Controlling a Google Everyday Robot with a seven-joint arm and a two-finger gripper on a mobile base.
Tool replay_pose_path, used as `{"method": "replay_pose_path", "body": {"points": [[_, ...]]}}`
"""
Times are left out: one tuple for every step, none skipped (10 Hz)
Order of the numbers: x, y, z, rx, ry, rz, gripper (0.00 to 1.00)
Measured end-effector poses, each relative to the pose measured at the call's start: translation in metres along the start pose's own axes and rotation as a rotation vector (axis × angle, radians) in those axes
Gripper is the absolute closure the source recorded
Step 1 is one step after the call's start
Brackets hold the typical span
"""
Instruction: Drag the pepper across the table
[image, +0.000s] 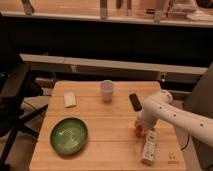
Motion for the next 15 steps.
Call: {"method": "replay_pose_path", "body": {"points": [[0.0, -0.003, 0.0, 0.001, 0.001, -0.006, 1.0], [-0.001, -0.008, 0.001, 0.002, 0.001, -0.014, 1.0], [0.001, -0.012, 0.001, 0.003, 0.004, -0.02, 1.0], [0.001, -0.013, 0.001, -0.001, 0.005, -0.027, 1.0], [-0.001, -0.017, 0.002, -0.003, 0.005, -0.038, 1.0], [-0.003, -0.021, 0.001, -0.004, 0.006, -0.05, 1.0], [-0.003, -0.023, 0.001, -0.011, 0.009, -0.061, 1.0], [-0.002, -0.026, 0.001, -0.011, 0.01, -0.069, 1.0], [-0.002, -0.028, 0.001, -0.011, 0.01, -0.083, 1.0], [0.0, -0.027, 0.001, -0.011, 0.013, -0.088, 1.0], [0.0, -0.028, 0.002, -0.014, 0.013, -0.096, 1.0], [-0.004, -0.031, 0.002, -0.017, 0.012, -0.11, 1.0], [-0.005, -0.032, 0.002, -0.02, 0.011, -0.118, 1.0], [-0.006, -0.032, 0.002, -0.022, 0.013, -0.124, 1.0], [-0.007, -0.034, 0.003, -0.026, 0.014, -0.139, 1.0]]}}
